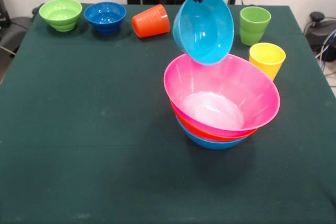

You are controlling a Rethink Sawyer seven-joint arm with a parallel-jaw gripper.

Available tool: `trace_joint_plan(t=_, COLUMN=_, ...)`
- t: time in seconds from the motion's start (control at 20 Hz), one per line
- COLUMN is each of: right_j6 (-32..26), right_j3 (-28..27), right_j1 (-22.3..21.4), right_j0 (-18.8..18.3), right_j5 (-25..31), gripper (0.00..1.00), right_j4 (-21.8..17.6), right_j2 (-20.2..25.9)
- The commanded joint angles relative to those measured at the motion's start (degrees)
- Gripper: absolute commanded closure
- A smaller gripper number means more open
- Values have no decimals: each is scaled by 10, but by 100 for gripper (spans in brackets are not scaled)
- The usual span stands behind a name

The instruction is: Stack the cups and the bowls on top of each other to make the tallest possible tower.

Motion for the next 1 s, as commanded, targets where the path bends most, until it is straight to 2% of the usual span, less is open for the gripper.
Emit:
trace_joint_plan(t=0.05, right_j6=151, right_j3=-124, right_j1=77, right_j0=8, right_j5=81, gripper=100, right_j4=14, right_j2=8)
trace_joint_plan(t=0.7, right_j6=188, right_j3=-228, right_j1=140, right_j0=10, right_j5=136, gripper=100, right_j4=52, right_j2=-44)
trace_joint_plan(t=1.0, right_j6=199, right_j3=-229, right_j1=146, right_j0=14, right_j5=122, gripper=100, right_j4=68, right_j2=-69)
